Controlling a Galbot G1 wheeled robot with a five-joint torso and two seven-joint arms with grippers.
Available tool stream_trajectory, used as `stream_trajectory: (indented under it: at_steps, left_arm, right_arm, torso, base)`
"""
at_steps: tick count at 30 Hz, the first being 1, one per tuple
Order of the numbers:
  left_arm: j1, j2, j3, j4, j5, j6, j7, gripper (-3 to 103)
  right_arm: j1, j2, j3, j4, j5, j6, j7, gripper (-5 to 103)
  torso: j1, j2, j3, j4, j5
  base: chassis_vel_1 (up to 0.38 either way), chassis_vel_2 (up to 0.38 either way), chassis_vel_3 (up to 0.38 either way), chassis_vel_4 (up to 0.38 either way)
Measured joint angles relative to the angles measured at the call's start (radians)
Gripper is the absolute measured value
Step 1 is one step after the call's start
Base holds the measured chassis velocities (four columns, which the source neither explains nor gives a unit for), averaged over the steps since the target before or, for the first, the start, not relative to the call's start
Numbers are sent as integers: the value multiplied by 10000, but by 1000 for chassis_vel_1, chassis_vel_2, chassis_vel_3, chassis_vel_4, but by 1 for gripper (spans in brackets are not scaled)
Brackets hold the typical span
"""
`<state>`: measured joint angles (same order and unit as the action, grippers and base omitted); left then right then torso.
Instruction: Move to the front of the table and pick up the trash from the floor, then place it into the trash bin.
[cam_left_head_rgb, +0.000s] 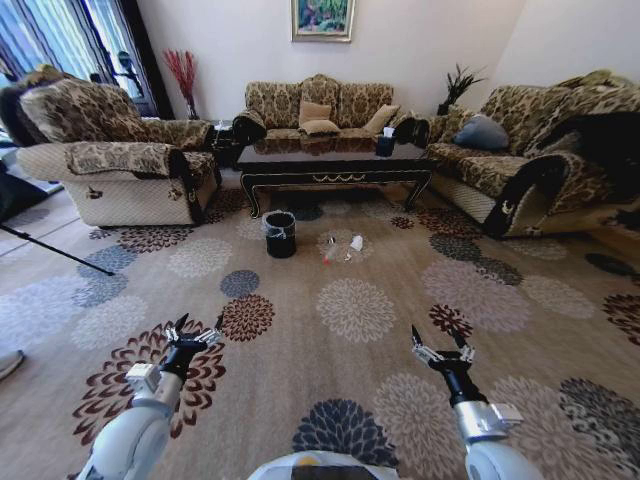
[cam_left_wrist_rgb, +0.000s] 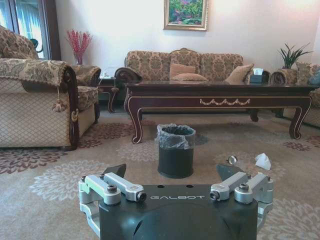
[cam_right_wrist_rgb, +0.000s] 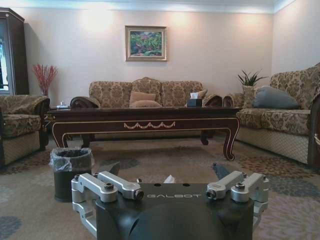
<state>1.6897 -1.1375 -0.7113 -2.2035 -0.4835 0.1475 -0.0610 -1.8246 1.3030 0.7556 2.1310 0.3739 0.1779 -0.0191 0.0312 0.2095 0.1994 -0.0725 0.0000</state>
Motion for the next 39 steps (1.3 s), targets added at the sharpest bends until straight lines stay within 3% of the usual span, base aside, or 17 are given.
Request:
stream_trajectory:
  at_steps: [23,39]
  left_arm:
    - [-457,-152,797,407,231,36,-72,100]
    - [-453,-139,704,494,196,0,-89,100]
  right_arm:
    - [-33,67,121,-75,-345,113,-156,100]
    - [43,17,11,-161,-313,104,-158,100]
  torso:
    - [-212,-919,-708,0,0]
    - [-298,-1541,-1245,1,-1]
  base:
    - [0,0,0,0]
    - [0,0,0,0]
